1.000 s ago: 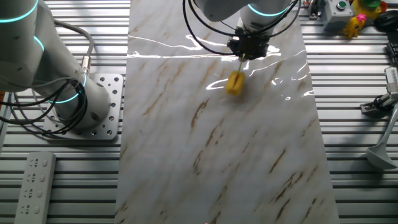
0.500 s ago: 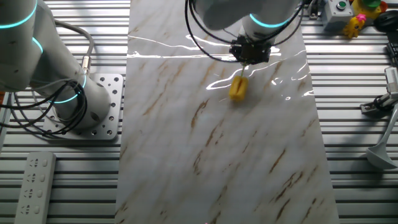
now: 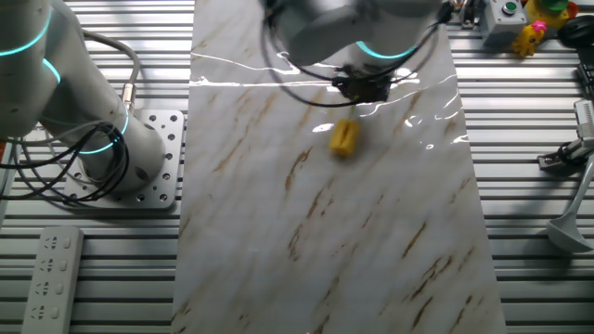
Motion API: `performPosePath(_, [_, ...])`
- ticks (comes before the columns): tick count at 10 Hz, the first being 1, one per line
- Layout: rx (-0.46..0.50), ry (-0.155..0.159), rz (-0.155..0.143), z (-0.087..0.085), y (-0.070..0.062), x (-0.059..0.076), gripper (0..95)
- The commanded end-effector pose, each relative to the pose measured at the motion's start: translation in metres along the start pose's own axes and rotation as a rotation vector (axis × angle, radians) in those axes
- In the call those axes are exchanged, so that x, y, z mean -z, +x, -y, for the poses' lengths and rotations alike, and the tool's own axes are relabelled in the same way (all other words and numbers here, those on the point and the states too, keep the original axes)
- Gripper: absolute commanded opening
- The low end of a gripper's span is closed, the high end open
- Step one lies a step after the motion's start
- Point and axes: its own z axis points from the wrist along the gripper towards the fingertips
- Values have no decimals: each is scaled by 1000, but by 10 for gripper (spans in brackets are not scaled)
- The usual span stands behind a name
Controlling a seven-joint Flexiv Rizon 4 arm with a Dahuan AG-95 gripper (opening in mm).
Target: Scrub the table with a brush
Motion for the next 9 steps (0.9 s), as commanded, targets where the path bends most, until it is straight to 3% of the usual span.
performPosePath(1, [-23, 0, -8, -14, 6, 4, 0])
performPosePath(4, [-82, -4, -1, -34, 7, 3, 0])
performPosePath(6, [-123, -3, 0, -45, -5, 1, 0])
performPosePath(9, [-146, 1, 1, -47, -24, -2, 0])
